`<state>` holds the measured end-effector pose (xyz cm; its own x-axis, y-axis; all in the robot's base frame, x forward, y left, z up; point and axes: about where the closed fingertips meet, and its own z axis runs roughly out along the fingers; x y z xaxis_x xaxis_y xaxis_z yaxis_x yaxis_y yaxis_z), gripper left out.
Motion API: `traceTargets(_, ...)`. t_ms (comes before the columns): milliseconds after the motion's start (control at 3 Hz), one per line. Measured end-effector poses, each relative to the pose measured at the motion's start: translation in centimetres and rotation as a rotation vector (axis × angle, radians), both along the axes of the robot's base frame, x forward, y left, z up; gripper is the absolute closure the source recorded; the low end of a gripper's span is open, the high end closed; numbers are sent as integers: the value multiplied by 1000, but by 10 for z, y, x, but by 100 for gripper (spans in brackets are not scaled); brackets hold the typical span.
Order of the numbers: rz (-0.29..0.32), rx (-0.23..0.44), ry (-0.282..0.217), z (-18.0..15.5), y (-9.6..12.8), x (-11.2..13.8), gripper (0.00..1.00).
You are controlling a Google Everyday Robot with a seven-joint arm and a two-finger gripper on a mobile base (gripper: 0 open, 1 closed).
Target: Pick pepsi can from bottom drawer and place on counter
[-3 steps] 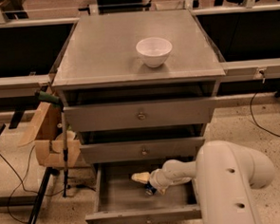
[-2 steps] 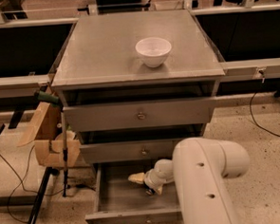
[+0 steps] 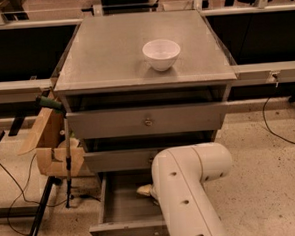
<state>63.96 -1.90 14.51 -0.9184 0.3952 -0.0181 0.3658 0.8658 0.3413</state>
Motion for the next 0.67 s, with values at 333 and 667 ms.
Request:
traceTargets(333,-44,-29,-7,-5,-9,5,0)
traceTargets(667,-62,-55,-41,-7,-21,33,0)
